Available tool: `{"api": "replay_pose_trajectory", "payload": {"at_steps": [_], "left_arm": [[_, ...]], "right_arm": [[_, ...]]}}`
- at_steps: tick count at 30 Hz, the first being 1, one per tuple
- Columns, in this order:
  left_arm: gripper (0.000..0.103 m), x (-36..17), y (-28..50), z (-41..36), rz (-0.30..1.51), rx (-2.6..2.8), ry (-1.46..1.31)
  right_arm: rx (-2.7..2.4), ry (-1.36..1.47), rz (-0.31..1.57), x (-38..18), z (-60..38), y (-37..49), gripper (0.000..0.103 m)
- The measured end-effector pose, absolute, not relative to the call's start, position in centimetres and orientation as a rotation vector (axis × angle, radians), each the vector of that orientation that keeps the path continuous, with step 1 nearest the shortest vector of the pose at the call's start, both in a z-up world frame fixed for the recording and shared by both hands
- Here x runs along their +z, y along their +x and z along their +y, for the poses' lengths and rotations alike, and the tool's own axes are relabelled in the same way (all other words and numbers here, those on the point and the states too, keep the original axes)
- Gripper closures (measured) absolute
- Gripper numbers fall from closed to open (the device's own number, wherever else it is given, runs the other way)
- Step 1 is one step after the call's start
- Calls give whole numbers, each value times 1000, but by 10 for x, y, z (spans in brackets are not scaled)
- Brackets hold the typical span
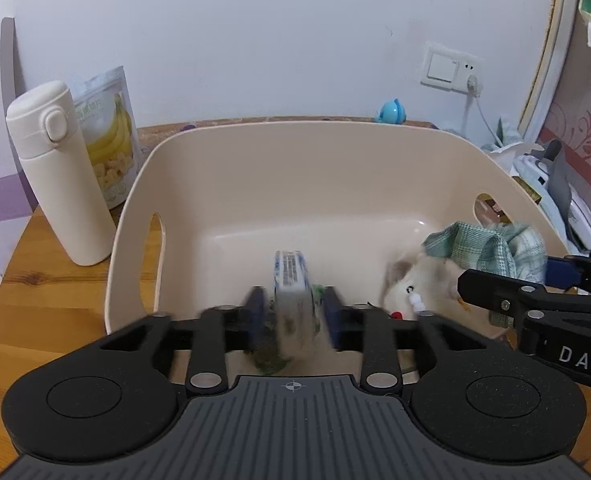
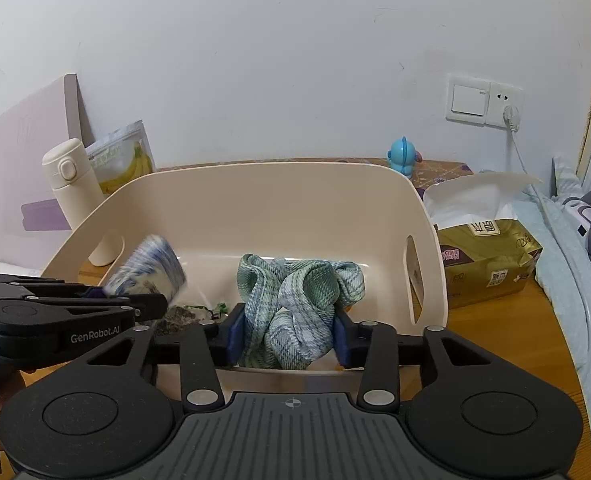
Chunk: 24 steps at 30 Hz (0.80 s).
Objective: Organize objects
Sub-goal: 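Lift both items over the beige bin and open both tools to release them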
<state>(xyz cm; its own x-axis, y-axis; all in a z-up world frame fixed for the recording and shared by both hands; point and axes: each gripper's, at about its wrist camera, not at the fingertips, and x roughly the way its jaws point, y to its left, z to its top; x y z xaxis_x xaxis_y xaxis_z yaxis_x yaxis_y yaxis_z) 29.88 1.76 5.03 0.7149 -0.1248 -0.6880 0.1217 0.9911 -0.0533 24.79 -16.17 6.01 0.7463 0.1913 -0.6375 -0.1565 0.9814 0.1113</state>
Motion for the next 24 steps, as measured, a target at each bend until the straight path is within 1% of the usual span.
{"api": "replay_pose_trajectory", "payload": {"at_steps": [1,2,4,6,8,9,14,16,19,24], "left_arm": [[54,52,297,18,755,-139,-6],[52,54,296,18,748,-139,-8],[45,59,293,19,734,-136,-7],[40,64,290,20,719,-130,-4],[38,69,286,21,704,-131,-4],[36,71,285,21,698,-132,-6],[31,80,273,23,669,-126,-8],[30,83,268,24,656,-114,2],[28,87,260,27,643,-110,11],[28,90,250,32,629,-98,10]], "right_arm": [[188,51,699,61,-162,247,46],[186,53,694,62,-163,246,43],[183,63,682,65,-165,244,29],[178,79,670,69,-168,241,22],[173,89,658,73,-170,239,17],[171,93,652,75,-171,238,12],[167,100,627,84,-174,229,5],[167,108,621,87,-176,226,0],[168,121,614,91,-178,220,0],[155,125,601,96,-183,209,0]]}}
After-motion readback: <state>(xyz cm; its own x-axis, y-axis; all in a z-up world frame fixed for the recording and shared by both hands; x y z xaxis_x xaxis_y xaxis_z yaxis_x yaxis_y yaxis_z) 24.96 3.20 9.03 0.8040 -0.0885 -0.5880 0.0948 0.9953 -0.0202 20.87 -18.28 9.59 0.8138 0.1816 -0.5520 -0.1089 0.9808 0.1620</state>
